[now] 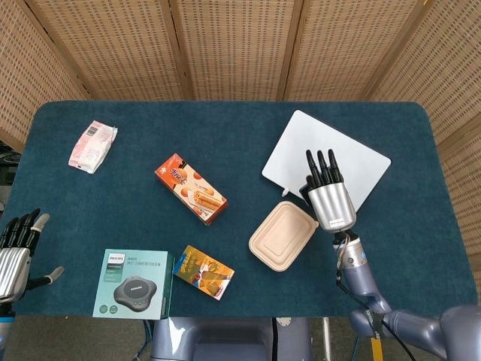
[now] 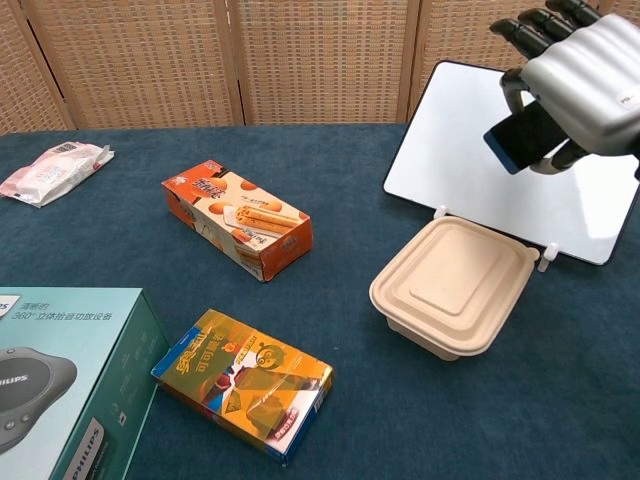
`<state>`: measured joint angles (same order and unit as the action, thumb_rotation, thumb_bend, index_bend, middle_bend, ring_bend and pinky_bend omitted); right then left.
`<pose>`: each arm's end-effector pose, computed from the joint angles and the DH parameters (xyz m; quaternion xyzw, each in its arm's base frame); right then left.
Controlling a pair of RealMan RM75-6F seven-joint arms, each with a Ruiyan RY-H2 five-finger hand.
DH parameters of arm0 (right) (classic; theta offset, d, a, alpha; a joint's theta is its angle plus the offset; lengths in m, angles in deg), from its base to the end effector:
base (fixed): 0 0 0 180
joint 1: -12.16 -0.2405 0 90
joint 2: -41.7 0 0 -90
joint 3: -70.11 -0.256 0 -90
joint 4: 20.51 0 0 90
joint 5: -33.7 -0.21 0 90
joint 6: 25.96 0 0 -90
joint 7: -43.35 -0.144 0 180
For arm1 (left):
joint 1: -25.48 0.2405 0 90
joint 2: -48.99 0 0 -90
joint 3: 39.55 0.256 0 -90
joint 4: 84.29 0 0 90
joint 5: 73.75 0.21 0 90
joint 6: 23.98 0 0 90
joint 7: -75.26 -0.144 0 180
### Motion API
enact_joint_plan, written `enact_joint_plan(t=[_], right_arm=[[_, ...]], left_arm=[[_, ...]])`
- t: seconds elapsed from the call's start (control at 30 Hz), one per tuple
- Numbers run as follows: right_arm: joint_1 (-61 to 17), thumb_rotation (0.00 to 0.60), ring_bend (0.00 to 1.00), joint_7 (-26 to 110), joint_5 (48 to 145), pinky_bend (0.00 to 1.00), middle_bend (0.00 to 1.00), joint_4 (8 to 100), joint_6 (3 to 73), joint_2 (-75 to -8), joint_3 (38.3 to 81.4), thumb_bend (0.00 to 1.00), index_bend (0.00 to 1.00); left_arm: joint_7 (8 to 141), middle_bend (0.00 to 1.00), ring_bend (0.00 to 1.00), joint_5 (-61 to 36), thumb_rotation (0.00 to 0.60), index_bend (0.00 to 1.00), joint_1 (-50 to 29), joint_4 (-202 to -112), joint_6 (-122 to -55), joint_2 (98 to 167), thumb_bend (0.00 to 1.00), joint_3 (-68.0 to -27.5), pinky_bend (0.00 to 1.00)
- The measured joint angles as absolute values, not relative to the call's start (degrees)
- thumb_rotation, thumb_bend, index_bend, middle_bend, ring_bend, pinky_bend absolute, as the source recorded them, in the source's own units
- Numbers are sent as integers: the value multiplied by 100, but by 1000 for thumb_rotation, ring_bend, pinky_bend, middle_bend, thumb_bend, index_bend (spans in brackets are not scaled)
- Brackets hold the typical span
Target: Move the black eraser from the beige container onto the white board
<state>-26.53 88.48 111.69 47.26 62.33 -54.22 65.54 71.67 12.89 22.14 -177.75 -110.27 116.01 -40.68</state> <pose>-0.1721 -0.3367 0.0286 0.6678 -0.0218 0.3495 0.6568 -0.3066 0.1659 0.1392 -0.5944 -0.3980 -0.3824 0.5849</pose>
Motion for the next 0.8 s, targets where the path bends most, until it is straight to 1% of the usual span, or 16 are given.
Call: enact_joint_plan(t=[0.13,0.23,0.6,0.8], right_arm=[[-2592,600,0,8507,11316,0,49,4002,6281,-5781,6458,105,525],[-2558,600,0,8357,11372,0,49,3690,6258,-5924,6354,105,528],[-2548,600,0,8244,11391,0,49,3146,6091,-6122,6040,105,531],[-2610,600,0,8381,11451,0,49,2871,6037,-6171,5952,105,533]], left_arm=[[7162,0,0,1261,600,0,2197,-17761,-10977,11617,155,-4071,0],[7158,0,0,1242,600,0,2187,-17747,-10950,11629,155,-4073,0],[7131,0,0,1188,600,0,2158,-17729,-10870,11659,155,-4074,0],[7147,0,0,1153,600,0,2146,-17708,-10838,11665,155,-4085,0]])
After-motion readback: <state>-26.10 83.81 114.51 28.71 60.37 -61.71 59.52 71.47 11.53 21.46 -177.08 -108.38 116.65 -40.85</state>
